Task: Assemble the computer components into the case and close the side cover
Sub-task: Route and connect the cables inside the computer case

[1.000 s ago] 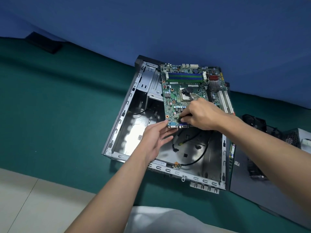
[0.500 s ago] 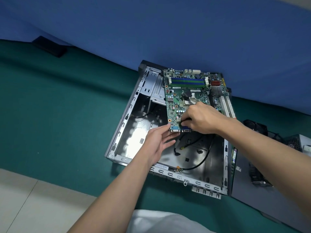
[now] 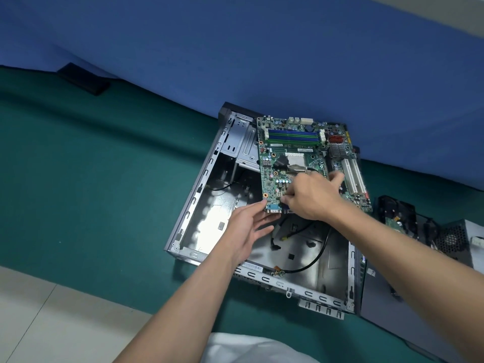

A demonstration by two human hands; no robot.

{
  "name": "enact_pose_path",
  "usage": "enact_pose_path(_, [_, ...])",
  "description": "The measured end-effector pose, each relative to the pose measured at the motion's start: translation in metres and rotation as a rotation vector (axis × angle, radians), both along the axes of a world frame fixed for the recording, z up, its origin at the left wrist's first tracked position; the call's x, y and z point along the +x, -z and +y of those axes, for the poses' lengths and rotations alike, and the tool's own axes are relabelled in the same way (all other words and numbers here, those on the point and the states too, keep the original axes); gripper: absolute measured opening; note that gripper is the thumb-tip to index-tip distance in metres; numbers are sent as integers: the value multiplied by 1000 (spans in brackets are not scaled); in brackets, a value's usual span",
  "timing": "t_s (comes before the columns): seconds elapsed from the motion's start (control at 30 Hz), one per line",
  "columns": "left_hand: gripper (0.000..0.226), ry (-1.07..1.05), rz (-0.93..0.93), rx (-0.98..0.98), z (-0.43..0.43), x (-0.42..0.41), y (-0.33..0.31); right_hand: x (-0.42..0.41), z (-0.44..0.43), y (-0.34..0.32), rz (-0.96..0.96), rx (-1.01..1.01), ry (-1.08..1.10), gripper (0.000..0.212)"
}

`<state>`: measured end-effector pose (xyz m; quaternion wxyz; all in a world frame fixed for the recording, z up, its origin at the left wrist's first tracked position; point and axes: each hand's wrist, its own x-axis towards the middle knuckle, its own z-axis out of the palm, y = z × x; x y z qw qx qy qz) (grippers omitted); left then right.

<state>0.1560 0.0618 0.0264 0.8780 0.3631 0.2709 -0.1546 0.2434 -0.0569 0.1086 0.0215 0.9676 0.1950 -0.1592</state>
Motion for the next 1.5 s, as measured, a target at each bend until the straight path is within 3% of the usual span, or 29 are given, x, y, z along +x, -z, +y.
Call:
enact_pose_path(0.13, [14, 5, 2, 5, 0, 0, 0, -15, 18, 6, 9, -51, 249, 9])
enact_pose_path(0.4, [8, -1, 14, -13, 0, 0, 0, -7, 28, 2, 66, -83, 402, 12])
enact_pose_path(0.53, [17, -1, 15, -48, 0, -1, 3, 8, 32, 1, 183, -49, 505, 7])
enact_pose_path(0.6, [24, -2, 16, -64, 0, 0, 4, 12, 32, 1, 215, -63, 541, 16])
enact_pose_path(0.83, [25, -3, 29, -97, 0, 0, 2, 19, 30, 5, 275, -62, 567, 25])
enact_pose_path(1.03, [50, -8, 49, -74, 1, -1, -2, 15, 24, 0, 254, 9, 572, 25])
enact_pose_path(1.2, [17, -11, 41, -92, 1, -1, 0, 16, 16, -12, 379, 158, 514, 18])
enact_pose_path(1.4, [13, -3, 28, -83, 1, -1, 0, 23, 17, -14, 452, 143, 483, 24])
enact_pose_path(1.5, [38, 7, 36, -57, 1, -1, -1, 25, 21, -12, 461, 94, 489, 24])
